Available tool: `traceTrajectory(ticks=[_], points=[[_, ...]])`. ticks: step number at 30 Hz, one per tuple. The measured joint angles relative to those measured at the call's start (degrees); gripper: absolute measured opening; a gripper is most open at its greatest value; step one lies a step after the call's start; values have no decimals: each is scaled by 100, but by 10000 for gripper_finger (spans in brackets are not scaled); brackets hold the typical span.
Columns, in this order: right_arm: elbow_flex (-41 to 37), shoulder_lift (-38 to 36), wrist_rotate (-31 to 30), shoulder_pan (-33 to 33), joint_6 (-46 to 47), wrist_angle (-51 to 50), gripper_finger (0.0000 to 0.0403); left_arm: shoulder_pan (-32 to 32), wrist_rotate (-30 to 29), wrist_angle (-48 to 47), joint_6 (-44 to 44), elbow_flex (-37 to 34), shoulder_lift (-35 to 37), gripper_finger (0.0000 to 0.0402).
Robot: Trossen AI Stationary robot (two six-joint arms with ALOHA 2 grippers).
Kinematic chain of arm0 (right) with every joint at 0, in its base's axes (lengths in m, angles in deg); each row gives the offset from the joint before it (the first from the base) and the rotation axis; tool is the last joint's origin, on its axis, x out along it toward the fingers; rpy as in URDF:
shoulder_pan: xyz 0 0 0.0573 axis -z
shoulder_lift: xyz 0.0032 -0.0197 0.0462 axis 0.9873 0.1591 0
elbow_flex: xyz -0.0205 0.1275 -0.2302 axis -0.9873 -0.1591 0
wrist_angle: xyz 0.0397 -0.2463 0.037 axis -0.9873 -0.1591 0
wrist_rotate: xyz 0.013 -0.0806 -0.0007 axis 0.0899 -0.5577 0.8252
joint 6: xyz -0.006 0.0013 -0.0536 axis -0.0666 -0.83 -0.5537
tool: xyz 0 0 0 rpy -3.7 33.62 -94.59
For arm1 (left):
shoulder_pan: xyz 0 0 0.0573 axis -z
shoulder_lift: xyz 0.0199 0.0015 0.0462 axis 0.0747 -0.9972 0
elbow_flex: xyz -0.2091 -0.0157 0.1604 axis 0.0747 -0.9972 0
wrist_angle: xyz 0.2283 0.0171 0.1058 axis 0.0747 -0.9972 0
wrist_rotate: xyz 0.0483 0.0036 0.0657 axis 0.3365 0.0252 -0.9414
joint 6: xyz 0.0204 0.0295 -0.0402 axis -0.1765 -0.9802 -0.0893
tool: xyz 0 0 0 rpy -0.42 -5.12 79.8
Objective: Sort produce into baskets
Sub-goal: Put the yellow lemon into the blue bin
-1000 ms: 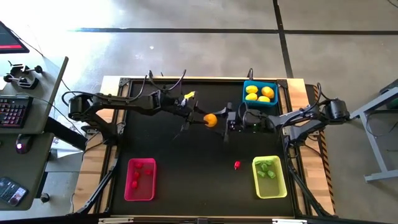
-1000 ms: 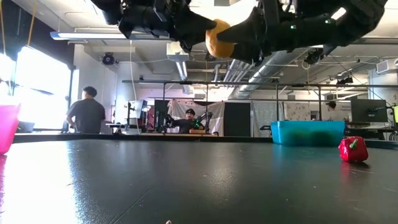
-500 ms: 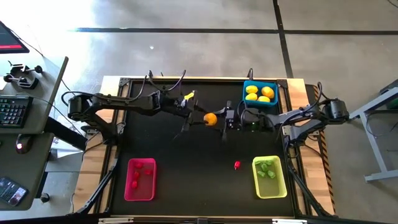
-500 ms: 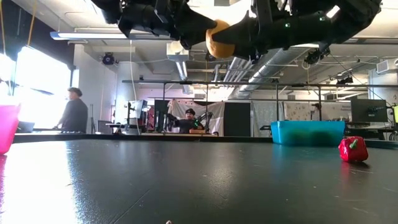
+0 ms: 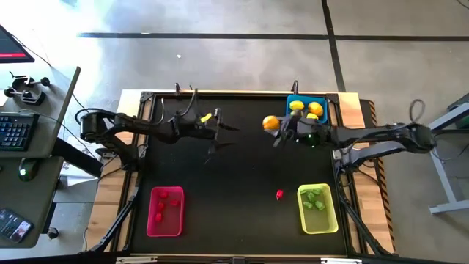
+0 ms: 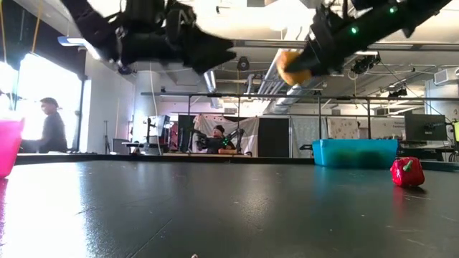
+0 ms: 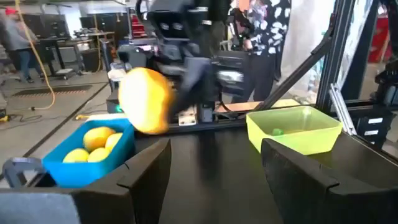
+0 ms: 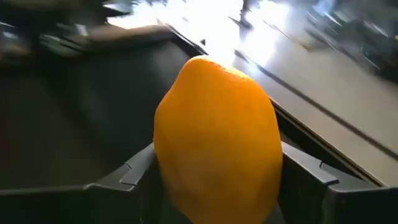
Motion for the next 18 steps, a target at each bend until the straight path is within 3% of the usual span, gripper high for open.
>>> traceTrajectory(ticks=[8,18], points=[[-2,-647,-44,1672,525,-2298,220,-2,-87,964,251,-805,69,232],[-4,-11,1075,3809,1278,-2717,218,0,-96,1034,332,-825,109,232]])
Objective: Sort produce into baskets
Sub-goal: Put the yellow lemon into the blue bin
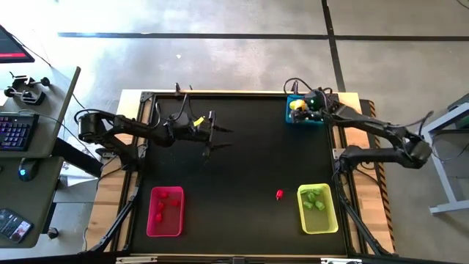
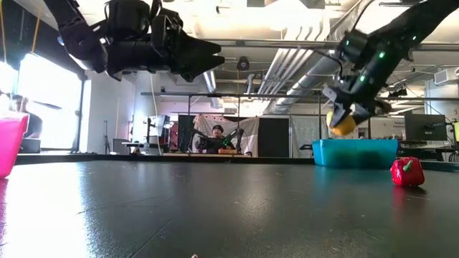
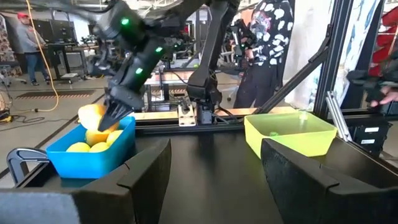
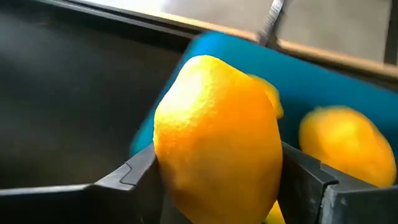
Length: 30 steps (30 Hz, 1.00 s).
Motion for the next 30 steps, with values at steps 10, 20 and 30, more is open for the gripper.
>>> traceTrajectory(ticks=[10,20,30], points=[[15,977,185,857,701,-21,218,0,-4,-8,4,0,0,232],[801,1338,107,899,604,-683,337,0,-7,-8,4,0,0,232],[1315,1332,-151,761,438,-1432,262,0,-5,-27,2,0,0,232]])
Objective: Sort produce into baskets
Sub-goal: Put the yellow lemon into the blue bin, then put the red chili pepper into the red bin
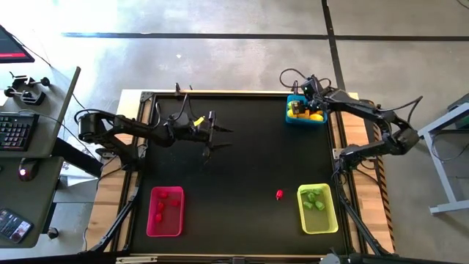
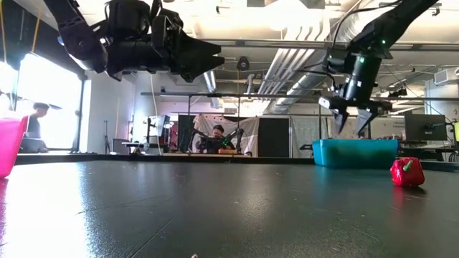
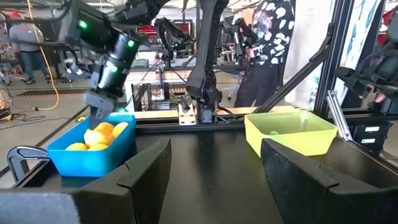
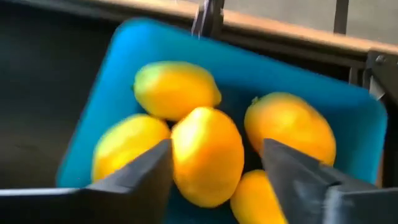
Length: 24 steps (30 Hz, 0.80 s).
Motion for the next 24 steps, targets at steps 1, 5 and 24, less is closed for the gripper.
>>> traceTrajectory(ticks=[1,5,24], points=[[-85,0,-2,-8,-15,32,237,0,1,-9,0,0,0,232],[-445,2,-9,1,-164,476,113,0,1,-30,2,0,0,232],[-340,-1340,-682,-1749,-524,-178,3,217,100,-328,-510,-2,-2,181]])
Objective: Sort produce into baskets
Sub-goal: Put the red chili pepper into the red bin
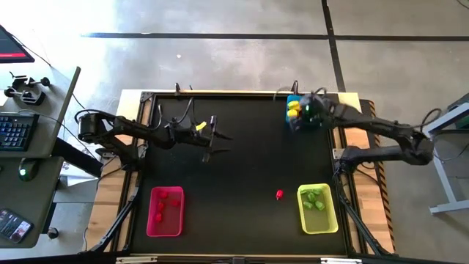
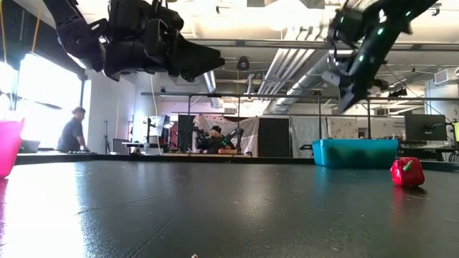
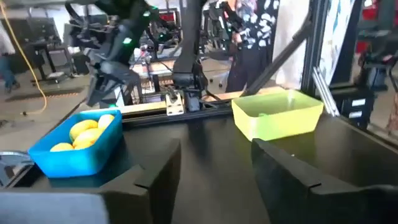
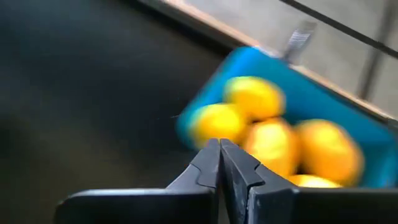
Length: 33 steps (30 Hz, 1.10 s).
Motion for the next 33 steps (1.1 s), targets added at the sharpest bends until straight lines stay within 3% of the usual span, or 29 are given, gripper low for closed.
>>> traceTrajectory(ticks=[5,13,16,24,33], points=[[-250,-293,-74,-1715,634,28,1,273,-226,-29,-236,0,0,124],[-267,1,0,-4356,1437,166,0,489,-306,-121,-197,-276,0,13],[-267,285,50,-5061,2134,168,0,502,-369,326,68,-564,0,7],[175,1445,1062,-6022,4825,-74,17,500,-388,751,463,-831,2,1],[1322,2631,1475,-6255,6331,-616,138,500,-388,781,508,-831,2,1]])
